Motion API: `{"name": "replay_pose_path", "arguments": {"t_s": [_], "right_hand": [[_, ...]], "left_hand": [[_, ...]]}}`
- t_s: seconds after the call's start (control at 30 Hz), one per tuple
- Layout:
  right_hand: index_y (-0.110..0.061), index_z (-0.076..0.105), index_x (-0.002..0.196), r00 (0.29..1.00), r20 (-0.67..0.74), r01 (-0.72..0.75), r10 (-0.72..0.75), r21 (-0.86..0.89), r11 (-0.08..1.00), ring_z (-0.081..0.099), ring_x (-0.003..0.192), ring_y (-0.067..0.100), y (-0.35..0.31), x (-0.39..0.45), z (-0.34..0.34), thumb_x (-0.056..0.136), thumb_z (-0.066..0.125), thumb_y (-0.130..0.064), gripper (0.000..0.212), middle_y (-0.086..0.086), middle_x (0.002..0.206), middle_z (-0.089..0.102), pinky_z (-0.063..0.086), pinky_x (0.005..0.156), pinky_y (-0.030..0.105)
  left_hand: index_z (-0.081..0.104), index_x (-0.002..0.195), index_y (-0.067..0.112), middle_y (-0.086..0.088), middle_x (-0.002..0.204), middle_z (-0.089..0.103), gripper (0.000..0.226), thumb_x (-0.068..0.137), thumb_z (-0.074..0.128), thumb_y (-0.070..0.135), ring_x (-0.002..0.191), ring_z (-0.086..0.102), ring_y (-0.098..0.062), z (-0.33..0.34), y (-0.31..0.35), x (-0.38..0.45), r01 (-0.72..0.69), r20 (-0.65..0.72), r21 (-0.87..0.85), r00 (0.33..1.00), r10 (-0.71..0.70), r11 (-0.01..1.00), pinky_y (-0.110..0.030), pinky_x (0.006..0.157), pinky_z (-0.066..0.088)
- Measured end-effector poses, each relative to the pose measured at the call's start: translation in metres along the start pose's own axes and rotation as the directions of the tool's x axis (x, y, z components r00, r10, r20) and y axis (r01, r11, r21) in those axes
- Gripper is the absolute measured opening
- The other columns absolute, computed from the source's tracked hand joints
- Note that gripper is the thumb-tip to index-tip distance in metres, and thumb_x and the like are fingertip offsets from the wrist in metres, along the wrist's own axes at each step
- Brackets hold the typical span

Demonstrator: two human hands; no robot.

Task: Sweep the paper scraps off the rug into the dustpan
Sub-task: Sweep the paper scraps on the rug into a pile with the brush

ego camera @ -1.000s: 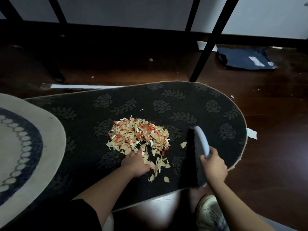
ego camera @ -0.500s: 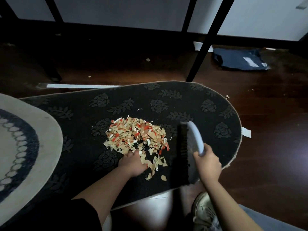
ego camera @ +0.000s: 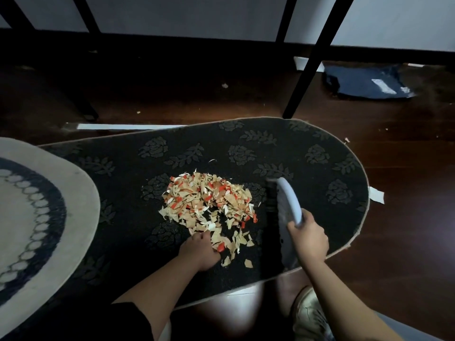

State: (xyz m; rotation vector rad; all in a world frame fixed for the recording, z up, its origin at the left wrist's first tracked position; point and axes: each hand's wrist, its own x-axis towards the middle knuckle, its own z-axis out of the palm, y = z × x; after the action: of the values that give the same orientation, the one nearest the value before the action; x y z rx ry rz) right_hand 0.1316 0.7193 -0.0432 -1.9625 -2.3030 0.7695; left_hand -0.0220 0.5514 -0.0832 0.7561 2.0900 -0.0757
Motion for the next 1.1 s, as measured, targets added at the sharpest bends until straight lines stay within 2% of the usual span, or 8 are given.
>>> {"name": "replay_pose_path", "arguments": {"t_s": [0.17, 0.37, 0.53, 0.67, 0.73, 0.9, 1.0, 1.1], "right_hand": [[-0.027, 0.051, 0.129, 0.996, -0.074, 0.049, -0.048, 0.002, 0.999, 0.063, 0.090, 0.038, 0.012, -0.012, -0.013, 0.085, 0.057, -0.027, 0.044, 0.015, 0.098, 0.067, 0.048, 0.073, 0.039], [-0.019, 0.050, 0.130, 0.987, -0.097, -0.133, 0.128, -0.051, 0.990, 0.062, 0.085, 0.038, 0.048, -0.004, -0.035, 0.087, 0.055, -0.025, 0.044, 0.010, 0.082, 0.055, 0.042, 0.067, 0.035], [-0.018, 0.052, 0.126, 0.996, -0.017, -0.084, 0.083, -0.062, 0.995, 0.063, 0.092, 0.039, 0.025, -0.010, -0.007, 0.086, 0.056, -0.028, 0.042, 0.017, 0.099, 0.066, 0.049, 0.074, 0.038], [-0.022, 0.053, 0.126, 1.000, 0.018, 0.007, -0.006, -0.039, 0.999, 0.063, 0.092, 0.038, 0.008, -0.019, 0.005, 0.086, 0.056, -0.028, 0.041, 0.014, 0.099, 0.068, 0.049, 0.074, 0.038], [-0.025, 0.053, 0.126, 1.000, -0.008, -0.002, 0.002, 0.000, 1.000, 0.063, 0.091, 0.037, 0.011, -0.022, -0.001, 0.085, 0.055, -0.027, 0.041, 0.013, 0.098, 0.068, 0.048, 0.072, 0.036], [-0.024, 0.050, 0.129, 0.990, -0.102, -0.103, 0.098, -0.052, 0.993, 0.063, 0.086, 0.037, 0.037, -0.027, -0.023, 0.085, 0.054, -0.028, 0.045, 0.014, 0.095, 0.067, 0.050, 0.072, 0.037], [-0.021, 0.051, 0.126, 0.985, -0.068, -0.166, 0.160, -0.094, 0.982, 0.063, 0.089, 0.037, 0.046, -0.032, -0.023, 0.085, 0.055, -0.029, 0.043, 0.015, 0.097, 0.065, 0.050, 0.074, 0.038], [-0.019, 0.052, 0.122, 0.993, 0.007, -0.116, 0.117, -0.117, 0.986, 0.064, 0.093, 0.038, 0.032, -0.043, -0.006, 0.086, 0.055, -0.031, 0.038, 0.016, 0.100, 0.067, 0.050, 0.076, 0.038]], "left_hand": [[0.008, 0.154, 0.016, -0.014, 0.158, 0.017, 0.081, 0.091, 0.052, 0.044, 0.144, 0.022, -0.031, -0.001, 0.006, -0.001, -0.020, -0.001, 0.019, 1.000, 0.020, 1.000, -0.040, 0.115, 0.025], [0.008, 0.154, 0.015, -0.016, 0.157, 0.018, 0.081, 0.091, 0.051, 0.045, 0.144, 0.023, -0.032, 0.001, 0.011, -0.002, -0.037, 0.001, 0.048, 0.999, 0.037, 0.998, -0.042, 0.115, 0.024], [0.007, 0.154, 0.015, -0.015, 0.157, 0.018, 0.082, 0.092, 0.051, 0.045, 0.144, 0.023, -0.032, 0.004, 0.009, 0.000, -0.027, 0.003, 0.064, 1.000, 0.027, 0.998, -0.042, 0.116, 0.023], [0.008, 0.154, 0.016, -0.015, 0.157, 0.019, 0.082, 0.091, 0.052, 0.046, 0.143, 0.024, -0.033, 0.006, 0.009, 0.000, -0.027, 0.006, 0.074, 1.000, 0.026, 0.997, -0.041, 0.115, 0.026], [0.010, 0.153, 0.016, -0.014, 0.156, 0.021, 0.081, 0.091, 0.052, 0.046, 0.141, 0.026, -0.033, 0.007, 0.009, 0.000, -0.034, 0.002, 0.080, 0.999, 0.033, 0.996, -0.041, 0.113, 0.029], [0.010, 0.153, 0.018, -0.014, 0.156, 0.020, 0.080, 0.091, 0.051, 0.046, 0.142, 0.026, -0.033, 0.008, 0.012, -0.002, -0.049, 0.000, 0.075, 0.999, 0.050, 0.996, -0.041, 0.115, 0.028], [0.010, 0.153, 0.017, -0.014, 0.156, 0.019, 0.081, 0.090, 0.051, 0.046, 0.142, 0.025, -0.033, 0.008, 0.012, -0.002, -0.048, 0.001, 0.075, 0.999, 0.048, 0.996, -0.042, 0.115, 0.027], [0.009, 0.154, 0.016, -0.015, 0.156, 0.019, 0.081, 0.091, 0.052, 0.045, 0.143, 0.024, -0.033, 0.009, 0.011, -0.001, -0.046, 0.003, 0.079, 0.999, 0.046, 0.996, -0.042, 0.116, 0.027]]}}
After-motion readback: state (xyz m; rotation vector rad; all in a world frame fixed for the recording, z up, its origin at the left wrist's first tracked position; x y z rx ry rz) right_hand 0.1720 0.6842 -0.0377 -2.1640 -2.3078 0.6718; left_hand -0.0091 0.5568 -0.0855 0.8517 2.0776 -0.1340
